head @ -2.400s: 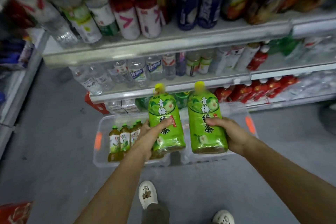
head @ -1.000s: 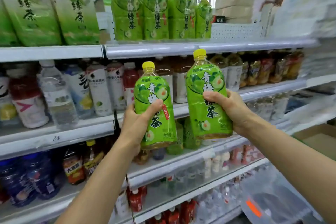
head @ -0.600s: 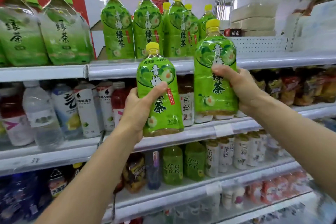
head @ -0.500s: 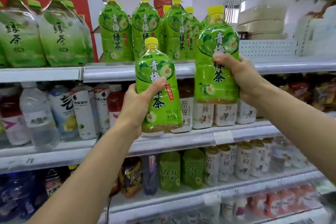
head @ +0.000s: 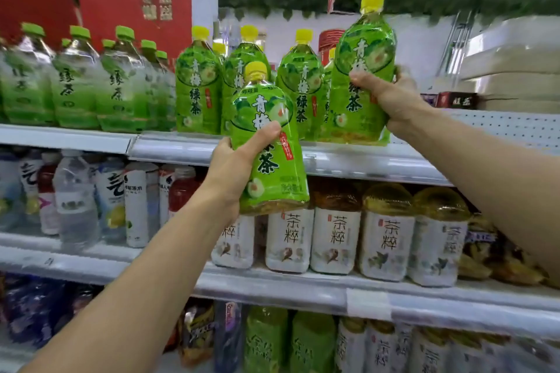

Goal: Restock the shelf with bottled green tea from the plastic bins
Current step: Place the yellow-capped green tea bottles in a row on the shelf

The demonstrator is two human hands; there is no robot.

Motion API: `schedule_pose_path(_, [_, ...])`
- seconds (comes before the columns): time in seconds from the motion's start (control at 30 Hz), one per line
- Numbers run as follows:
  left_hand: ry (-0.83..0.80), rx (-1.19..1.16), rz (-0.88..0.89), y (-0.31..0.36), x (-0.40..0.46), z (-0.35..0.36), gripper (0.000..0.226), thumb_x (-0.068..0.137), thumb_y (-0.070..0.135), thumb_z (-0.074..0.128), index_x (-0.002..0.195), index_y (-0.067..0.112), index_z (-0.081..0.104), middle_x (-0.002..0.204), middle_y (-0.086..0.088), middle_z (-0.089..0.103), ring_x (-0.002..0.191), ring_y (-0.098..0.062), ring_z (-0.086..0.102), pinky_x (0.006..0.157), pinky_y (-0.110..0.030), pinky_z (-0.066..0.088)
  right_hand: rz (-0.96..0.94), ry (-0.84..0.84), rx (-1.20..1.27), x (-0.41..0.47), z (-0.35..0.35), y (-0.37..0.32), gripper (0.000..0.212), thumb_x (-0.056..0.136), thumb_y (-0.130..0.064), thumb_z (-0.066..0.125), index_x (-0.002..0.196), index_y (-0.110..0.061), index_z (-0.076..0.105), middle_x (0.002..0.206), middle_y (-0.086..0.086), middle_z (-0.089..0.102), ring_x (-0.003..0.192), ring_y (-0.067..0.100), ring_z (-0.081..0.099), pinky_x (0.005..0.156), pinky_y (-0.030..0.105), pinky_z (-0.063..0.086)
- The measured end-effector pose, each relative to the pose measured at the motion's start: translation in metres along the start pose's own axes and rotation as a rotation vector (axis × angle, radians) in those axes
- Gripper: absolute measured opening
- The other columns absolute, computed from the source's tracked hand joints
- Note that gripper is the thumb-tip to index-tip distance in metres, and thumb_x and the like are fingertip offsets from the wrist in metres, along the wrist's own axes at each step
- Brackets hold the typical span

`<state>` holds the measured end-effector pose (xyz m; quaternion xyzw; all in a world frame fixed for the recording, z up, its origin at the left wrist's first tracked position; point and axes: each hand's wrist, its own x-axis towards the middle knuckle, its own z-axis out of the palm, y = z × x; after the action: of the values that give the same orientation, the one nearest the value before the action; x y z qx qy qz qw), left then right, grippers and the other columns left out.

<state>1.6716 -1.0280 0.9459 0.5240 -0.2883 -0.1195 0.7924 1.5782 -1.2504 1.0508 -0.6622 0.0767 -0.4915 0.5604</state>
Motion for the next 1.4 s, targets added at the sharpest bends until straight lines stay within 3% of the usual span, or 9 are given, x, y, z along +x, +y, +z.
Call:
schedule_pose_path(0.13, [0.042,-0.005,0.019,0.002,0.003,0.01,0.084,0.065,0.049,0.089,0.131,0.013,0.053,0.104,-0.006,0.076,0.076,-0.018,0.075,0.054,-0.029,0.056,0.044,-0.016,-0.014,0.02,-0.002,0.02,0.09,0.05,-0.043,0.095,0.124,-0.027,0.047,0.122,0.008,0.063,0.104,0.026,0.067,0.083,0.05,0.059])
schedule_pose_path(0.33, [0.035,0.038,0.014,0.001,0.01,0.016,0.122,0.046,0.056,0.093,0.148,0.017,0.039,0.112,-0.01,0.074,0.086,-0.027,0.076,0.061,-0.038,0.06,0.128,-0.084,-0.027,0.049,-0.01,0.053,0.153,0.017,-0.061,0.094,0.15,-0.032,0.024,0.138,0.01,0.053,0.114,0.031,0.061,0.086,0.057,0.056])
schedule_pose_path(0.57, [0.057,0.019,0.019,0.001,0.012,0.027,0.069,0.073,0.041,0.082,0.128,0.012,0.052,0.098,-0.007,0.076,0.073,-0.019,0.076,0.054,-0.03,0.058,0.19,-0.18,-0.079,0.038,-0.006,0.042,0.125,0.046,-0.049,0.094,0.147,-0.02,0.027,0.125,0.007,0.06,0.107,0.026,0.065,0.091,0.05,0.055])
schedule_pose_path(0.77, [0.043,0.055,0.057,0.002,0.012,0.041,0.12,0.052,0.055,0.091,0.149,0.017,0.032,0.123,-0.009,0.068,0.102,-0.028,0.072,0.082,-0.05,0.061,-0.362,0.135,-0.521,-0.008,0.0,0.018,0.082,0.081,-0.047,0.074,0.143,-0.015,0.032,0.139,0.007,0.042,0.13,0.021,0.039,0.109,0.039,0.036])
schedule_pose_path(0.87, [-0.014,-0.02,0.147,0.005,0.015,0.058,0.105,0.057,0.048,0.09,0.143,0.02,0.039,0.122,-0.009,0.07,0.101,-0.026,0.073,0.081,-0.049,0.061,-0.294,-0.234,-0.372,-0.047,0.001,0.005,0.092,0.07,-0.062,0.071,0.142,-0.015,0.037,0.122,0.0,0.054,0.111,0.012,0.054,0.084,0.021,0.046])
schedule_pose_path(1.0, [-0.091,-0.031,0.233,0.015,0.019,0.094,0.088,0.062,0.054,0.081,0.134,0.026,0.04,0.116,-0.002,0.07,0.097,-0.02,0.074,0.075,-0.045,0.062,-0.068,-0.514,-0.254,-0.058,-0.001,0.003,0.103,0.057,-0.058,0.086,0.141,-0.017,0.042,0.121,-0.001,0.066,0.106,0.015,0.067,0.089,0.034,0.056])
schedule_pose_path(1.1, [-0.217,0.007,0.258,0.025,0.022,0.118,0.091,0.064,0.071,0.065,0.139,0.023,0.046,0.12,-0.003,0.07,0.104,-0.022,0.072,0.083,-0.049,0.061,-0.116,-0.471,-0.103,-0.051,-0.022,-0.003,0.075,0.065,-0.035,0.087,0.129,-0.01,0.056,0.11,0.007,0.073,0.099,0.023,0.072,0.085,0.041,0.058])
schedule_pose_path(1.23, [-0.178,0.282,0.492,0.022,0.048,0.136,0.05,0.099,0.066,0.03,0.114,0.035,0.066,0.115,0.006,0.07,0.11,-0.004,0.064,0.095,-0.033,0.053,-0.208,-0.296,-0.063,-0.044,-0.052,-0.008,0.069,0.065,-0.033,0.087,0.125,-0.011,0.061,0.106,0.006,0.074,0.096,0.022,0.073,0.081,0.043,0.06])
schedule_pose_path(1.4, [0.026,0.848,0.734,-0.01,0.077,0.145,0.087,0.087,0.044,0.072,0.156,0.022,0.023,0.152,-0.007,0.025,0.143,-0.019,0.02,0.114,-0.025,0.011,-0.206,-0.001,0.052,-0.018,-0.08,-0.009,0.092,0.041,-0.041,0.093,0.119,-0.019,0.051,0.112,0.005,0.071,0.097,0.021,0.072,0.084,0.044,0.059])
